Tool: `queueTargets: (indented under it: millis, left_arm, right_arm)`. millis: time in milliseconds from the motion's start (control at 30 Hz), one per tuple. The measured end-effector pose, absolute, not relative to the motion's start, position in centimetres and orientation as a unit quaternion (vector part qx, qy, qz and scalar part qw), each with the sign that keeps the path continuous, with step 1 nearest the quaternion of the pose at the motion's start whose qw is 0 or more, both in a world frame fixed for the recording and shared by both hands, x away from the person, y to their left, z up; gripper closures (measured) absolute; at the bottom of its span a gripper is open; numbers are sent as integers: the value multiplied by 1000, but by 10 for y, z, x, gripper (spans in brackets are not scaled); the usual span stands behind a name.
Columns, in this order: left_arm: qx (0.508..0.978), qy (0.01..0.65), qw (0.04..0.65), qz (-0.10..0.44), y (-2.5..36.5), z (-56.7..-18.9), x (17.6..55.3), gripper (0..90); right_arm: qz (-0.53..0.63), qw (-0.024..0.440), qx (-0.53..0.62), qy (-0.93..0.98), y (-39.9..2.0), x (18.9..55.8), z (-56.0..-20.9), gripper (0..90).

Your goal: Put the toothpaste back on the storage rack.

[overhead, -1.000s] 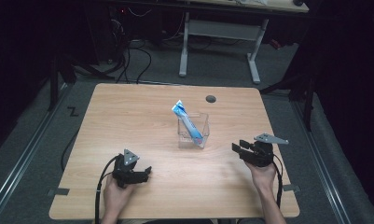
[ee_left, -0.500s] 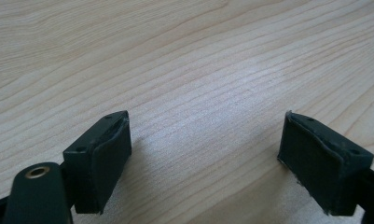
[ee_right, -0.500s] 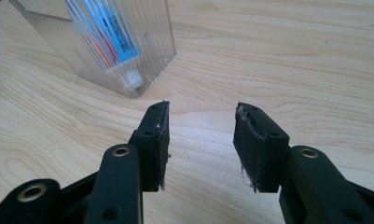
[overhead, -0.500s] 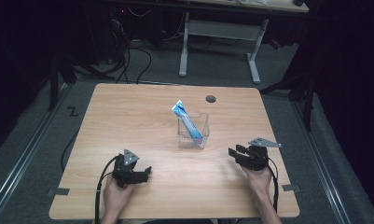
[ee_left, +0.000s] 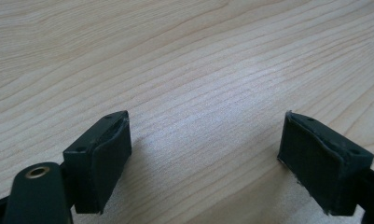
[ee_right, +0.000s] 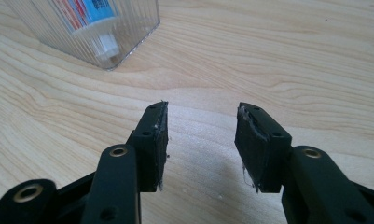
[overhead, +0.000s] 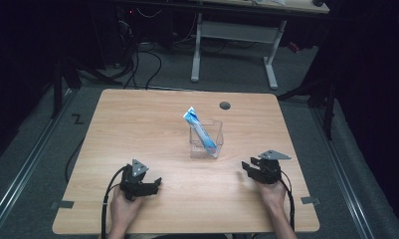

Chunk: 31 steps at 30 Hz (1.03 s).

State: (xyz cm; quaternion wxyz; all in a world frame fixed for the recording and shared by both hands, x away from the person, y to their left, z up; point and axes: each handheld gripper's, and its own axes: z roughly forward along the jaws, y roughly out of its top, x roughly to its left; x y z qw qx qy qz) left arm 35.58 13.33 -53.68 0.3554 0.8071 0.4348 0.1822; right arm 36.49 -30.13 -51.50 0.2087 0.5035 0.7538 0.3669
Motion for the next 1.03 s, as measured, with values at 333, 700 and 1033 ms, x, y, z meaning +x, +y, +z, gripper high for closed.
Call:
queueTargets:
  millis: [333, 700, 1033]
  left_arm:
    - [807, 435, 356, 182, 133, -537, 356, 171]
    - [804, 439, 355, 184, 133, -537, 356, 173]
    - [804, 440, 355, 184, 133, -537, 356, 173]
  right_arm:
    - [354, 210, 506, 758, -299, 367, -522, 506]
    - [328, 228, 501, 768, -293, 363, -531, 443]
    - [326, 227, 503, 768, -293, 363, -531, 408]
